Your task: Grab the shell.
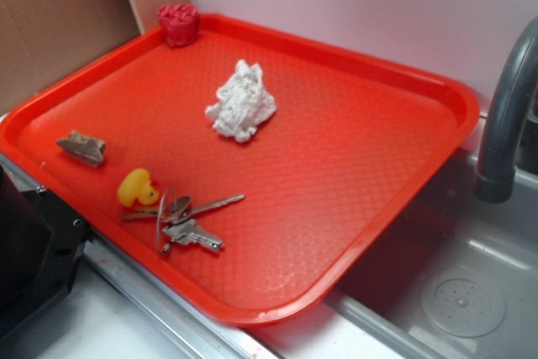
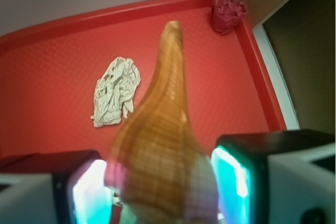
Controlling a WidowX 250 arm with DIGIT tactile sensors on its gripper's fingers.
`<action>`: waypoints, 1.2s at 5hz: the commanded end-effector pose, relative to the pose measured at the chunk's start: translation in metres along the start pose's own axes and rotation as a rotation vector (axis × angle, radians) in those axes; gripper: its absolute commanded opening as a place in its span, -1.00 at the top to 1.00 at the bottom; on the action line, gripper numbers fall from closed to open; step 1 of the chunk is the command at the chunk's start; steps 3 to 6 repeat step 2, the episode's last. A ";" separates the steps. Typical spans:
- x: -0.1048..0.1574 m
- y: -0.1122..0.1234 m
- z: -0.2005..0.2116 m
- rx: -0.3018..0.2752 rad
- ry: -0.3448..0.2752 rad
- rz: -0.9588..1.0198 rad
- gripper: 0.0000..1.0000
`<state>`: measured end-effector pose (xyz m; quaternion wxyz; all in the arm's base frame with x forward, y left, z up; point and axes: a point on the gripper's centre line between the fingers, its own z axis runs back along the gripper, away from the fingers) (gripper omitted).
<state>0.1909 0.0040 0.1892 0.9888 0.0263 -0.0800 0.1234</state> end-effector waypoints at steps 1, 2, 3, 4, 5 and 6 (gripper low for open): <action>-0.001 -0.014 0.010 -0.010 -0.011 0.028 1.00; 0.000 -0.012 0.009 -0.005 -0.013 0.036 1.00; 0.000 -0.012 0.009 -0.005 -0.013 0.036 1.00; 0.000 -0.012 0.009 -0.005 -0.013 0.036 1.00; 0.000 -0.012 0.009 -0.005 -0.013 0.036 1.00; 0.000 -0.012 0.009 -0.005 -0.013 0.036 1.00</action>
